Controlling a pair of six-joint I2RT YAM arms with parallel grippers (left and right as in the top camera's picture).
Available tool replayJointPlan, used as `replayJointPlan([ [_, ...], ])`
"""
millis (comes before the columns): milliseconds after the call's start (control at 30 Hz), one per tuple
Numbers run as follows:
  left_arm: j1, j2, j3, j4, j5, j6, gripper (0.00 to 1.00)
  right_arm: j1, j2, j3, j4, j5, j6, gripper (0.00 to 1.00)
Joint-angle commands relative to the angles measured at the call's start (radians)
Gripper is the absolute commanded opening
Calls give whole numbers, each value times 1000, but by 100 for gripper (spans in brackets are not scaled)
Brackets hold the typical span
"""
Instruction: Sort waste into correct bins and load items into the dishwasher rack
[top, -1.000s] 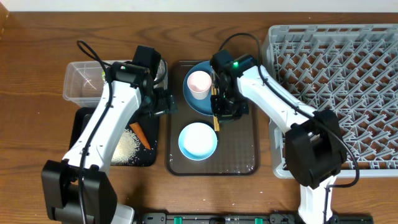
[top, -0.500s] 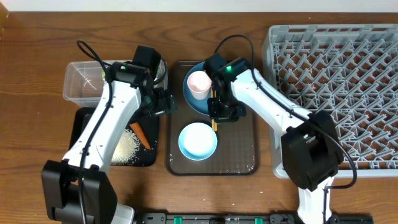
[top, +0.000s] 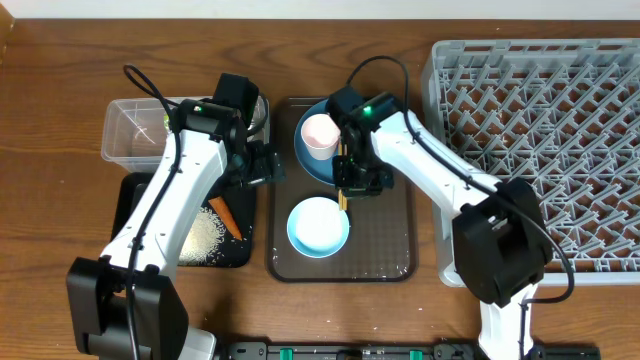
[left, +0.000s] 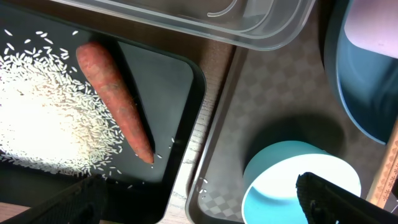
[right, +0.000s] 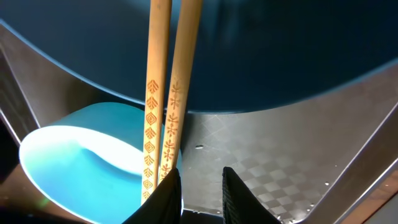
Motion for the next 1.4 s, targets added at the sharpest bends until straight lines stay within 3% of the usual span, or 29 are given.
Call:
replayJointPlan([
  [0, 3, -18, 6, -6, -9, 17, 99, -23, 2, 16, 2, -32, 18, 21],
  [633, 3, -18, 6, -6, -9, 17, 99, 27, 2, 14, 48, 59, 187, 21],
  [1367, 3, -18, 6, -6, -9, 17, 99, 41, 0, -39, 66, 84, 200, 16],
])
